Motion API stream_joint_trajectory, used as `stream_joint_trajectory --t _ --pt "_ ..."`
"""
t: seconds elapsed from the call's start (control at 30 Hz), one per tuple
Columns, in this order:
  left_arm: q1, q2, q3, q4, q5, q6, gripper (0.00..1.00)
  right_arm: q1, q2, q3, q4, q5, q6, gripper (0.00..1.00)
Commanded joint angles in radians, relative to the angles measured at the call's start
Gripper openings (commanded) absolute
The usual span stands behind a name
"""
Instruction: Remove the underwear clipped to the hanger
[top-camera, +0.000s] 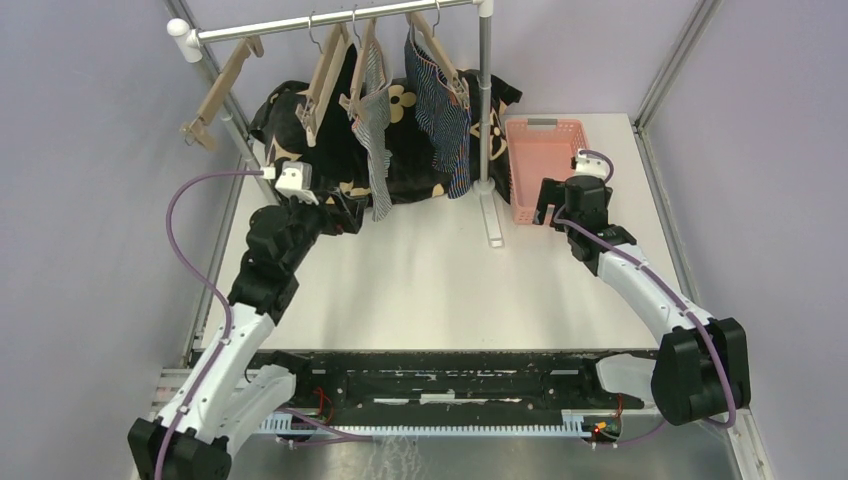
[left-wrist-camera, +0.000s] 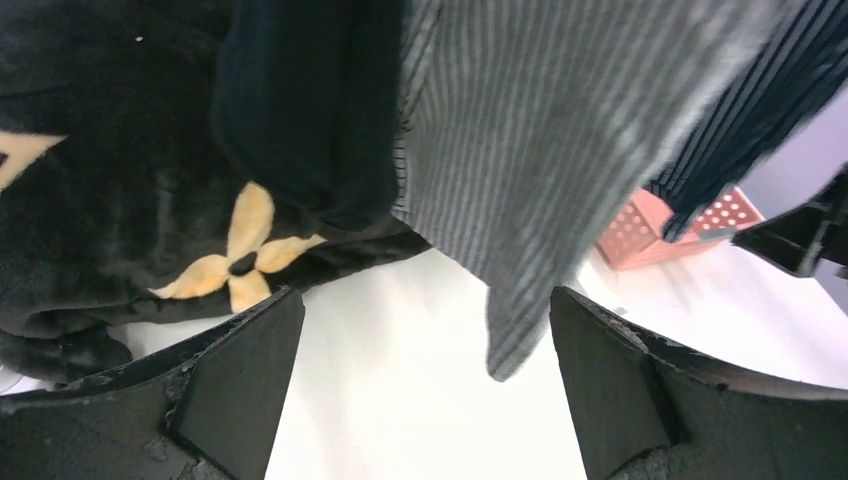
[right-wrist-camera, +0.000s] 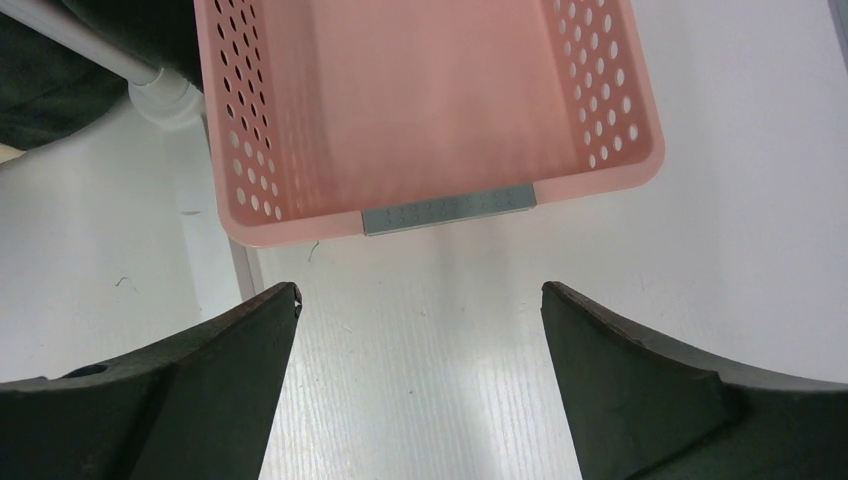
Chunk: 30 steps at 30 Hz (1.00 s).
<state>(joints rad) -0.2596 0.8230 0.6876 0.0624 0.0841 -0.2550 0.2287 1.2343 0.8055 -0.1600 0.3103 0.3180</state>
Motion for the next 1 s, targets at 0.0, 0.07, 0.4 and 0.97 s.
stream_joint_trajectory --t 0.0,0.07,0.4,0.97 --pt "-0.044 -0.086 0.087 -0.117 -0.049 -0.053 0.99 0.006 -0.028 0.038 0.016 -0.005 -0.014 1.00" --pt "-0.051 -0.151 0.111 -0.153 -0.042 -0.071 0.99 0.006 -0.043 0.030 0.017 -0.005 -0.013 1.00" --pt "-0.052 -0.201 0.383 -0.349 0.023 -0.071 0.99 0.020 -0.026 0.034 0.028 -0.035 -0.006 0.99" --pt "-0.052 0.663 1.700 -1.116 -0.197 0.211 0.99 0.090 -0.060 0.048 -0.001 0.029 -0.052 0.97"
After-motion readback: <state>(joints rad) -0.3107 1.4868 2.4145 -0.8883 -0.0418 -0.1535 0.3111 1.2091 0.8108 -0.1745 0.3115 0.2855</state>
